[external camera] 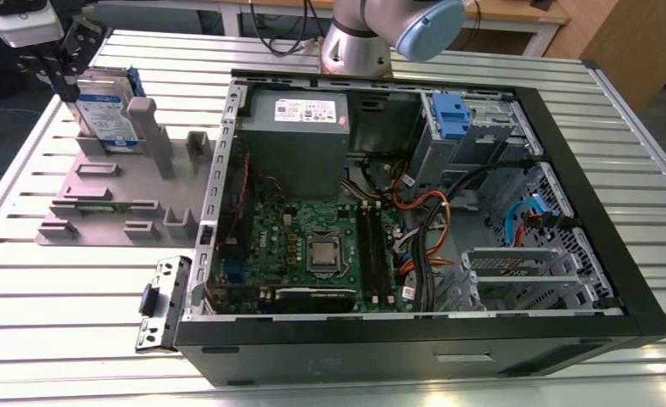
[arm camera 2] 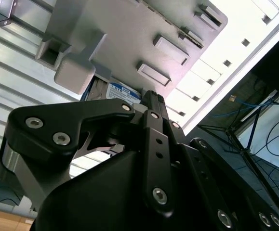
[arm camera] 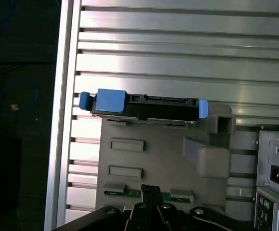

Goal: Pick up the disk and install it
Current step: 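Pick up the disk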

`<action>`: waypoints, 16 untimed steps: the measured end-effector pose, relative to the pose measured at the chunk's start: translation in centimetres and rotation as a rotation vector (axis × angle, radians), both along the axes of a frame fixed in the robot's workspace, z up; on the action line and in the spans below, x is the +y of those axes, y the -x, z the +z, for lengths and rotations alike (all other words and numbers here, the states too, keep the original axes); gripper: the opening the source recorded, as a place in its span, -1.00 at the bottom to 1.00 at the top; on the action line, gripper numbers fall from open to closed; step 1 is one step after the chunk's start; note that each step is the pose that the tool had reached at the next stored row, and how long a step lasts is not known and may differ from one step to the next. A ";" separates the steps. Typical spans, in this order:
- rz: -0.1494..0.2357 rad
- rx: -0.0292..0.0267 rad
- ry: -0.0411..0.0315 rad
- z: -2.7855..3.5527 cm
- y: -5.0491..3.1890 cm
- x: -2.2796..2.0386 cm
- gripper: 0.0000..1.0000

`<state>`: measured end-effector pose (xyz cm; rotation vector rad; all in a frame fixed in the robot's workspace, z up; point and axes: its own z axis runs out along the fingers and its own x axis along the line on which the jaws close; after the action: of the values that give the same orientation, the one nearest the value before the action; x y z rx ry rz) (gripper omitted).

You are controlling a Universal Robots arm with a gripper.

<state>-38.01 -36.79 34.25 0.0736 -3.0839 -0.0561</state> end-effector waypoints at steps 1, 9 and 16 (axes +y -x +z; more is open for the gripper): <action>0.002 0.0000 0.0000 0.00 0.00 0.00 -0.80; 0.012 0.0000 -0.0001 0.00 0.00 0.00 -0.80; 0.019 0.0000 0.0000 0.00 0.00 0.00 -0.80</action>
<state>-38.01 -36.79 34.25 0.1025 -3.0827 -0.0553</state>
